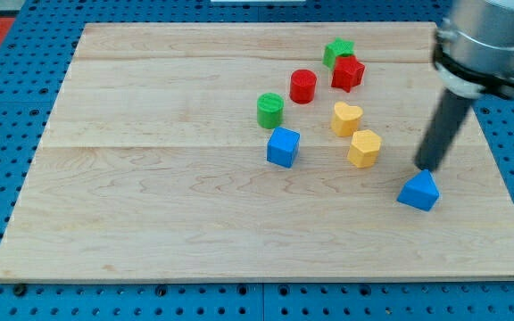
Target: Push the blue triangle to the center left
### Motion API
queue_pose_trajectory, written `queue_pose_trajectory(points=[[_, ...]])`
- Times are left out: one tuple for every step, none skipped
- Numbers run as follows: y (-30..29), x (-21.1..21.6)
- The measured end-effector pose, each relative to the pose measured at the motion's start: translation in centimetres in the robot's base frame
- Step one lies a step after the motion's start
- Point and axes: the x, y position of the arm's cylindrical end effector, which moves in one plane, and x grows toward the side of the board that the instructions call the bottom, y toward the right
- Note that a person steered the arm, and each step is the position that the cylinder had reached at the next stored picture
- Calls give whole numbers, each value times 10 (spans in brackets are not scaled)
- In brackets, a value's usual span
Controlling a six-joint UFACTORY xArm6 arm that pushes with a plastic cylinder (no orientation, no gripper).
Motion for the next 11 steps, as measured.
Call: queue_pose_trajectory(points=[[-71,14],[-137,-42],[-80,-33],[-41,25],[-40,71],[-91,8],[-83,-6],[-142,14],[-205,-25],[-263,-33],[-239,10]])
